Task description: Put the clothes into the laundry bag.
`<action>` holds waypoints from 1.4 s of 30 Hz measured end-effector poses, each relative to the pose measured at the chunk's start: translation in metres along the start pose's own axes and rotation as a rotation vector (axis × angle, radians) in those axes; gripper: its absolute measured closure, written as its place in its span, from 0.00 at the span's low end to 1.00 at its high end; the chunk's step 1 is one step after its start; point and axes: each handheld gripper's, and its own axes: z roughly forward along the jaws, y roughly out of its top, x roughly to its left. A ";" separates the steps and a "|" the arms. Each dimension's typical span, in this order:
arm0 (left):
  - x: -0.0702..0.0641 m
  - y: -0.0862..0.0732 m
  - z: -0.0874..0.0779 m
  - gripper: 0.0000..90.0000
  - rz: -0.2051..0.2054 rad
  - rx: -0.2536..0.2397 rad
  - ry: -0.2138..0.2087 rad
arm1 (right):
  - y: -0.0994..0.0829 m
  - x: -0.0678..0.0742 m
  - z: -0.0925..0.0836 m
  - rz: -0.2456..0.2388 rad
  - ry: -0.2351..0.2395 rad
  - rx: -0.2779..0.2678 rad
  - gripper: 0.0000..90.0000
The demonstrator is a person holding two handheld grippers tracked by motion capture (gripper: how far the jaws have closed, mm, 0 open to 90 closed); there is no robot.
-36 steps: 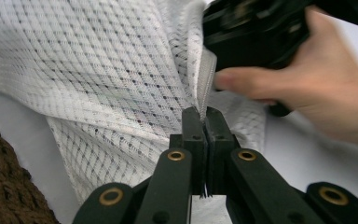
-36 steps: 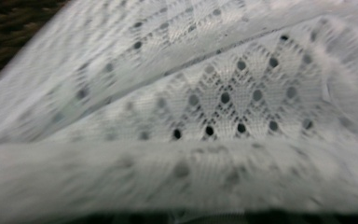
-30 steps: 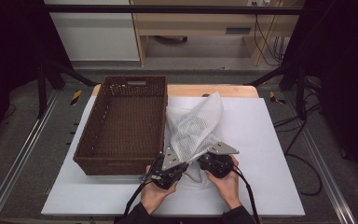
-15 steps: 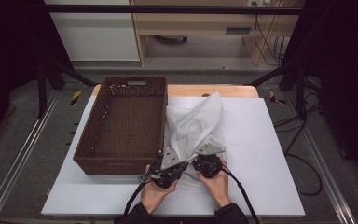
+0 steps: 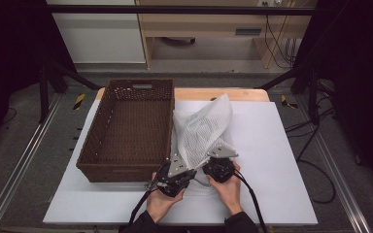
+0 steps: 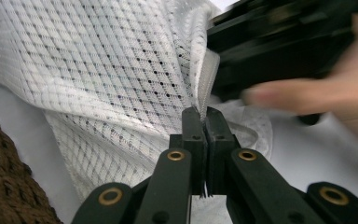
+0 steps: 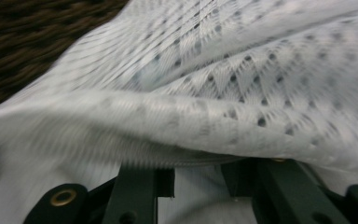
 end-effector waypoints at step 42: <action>0.016 -0.050 -0.027 0.63 -0.044 0.079 0.068 | -0.050 -0.071 -0.088 0.120 -0.084 0.045 0.69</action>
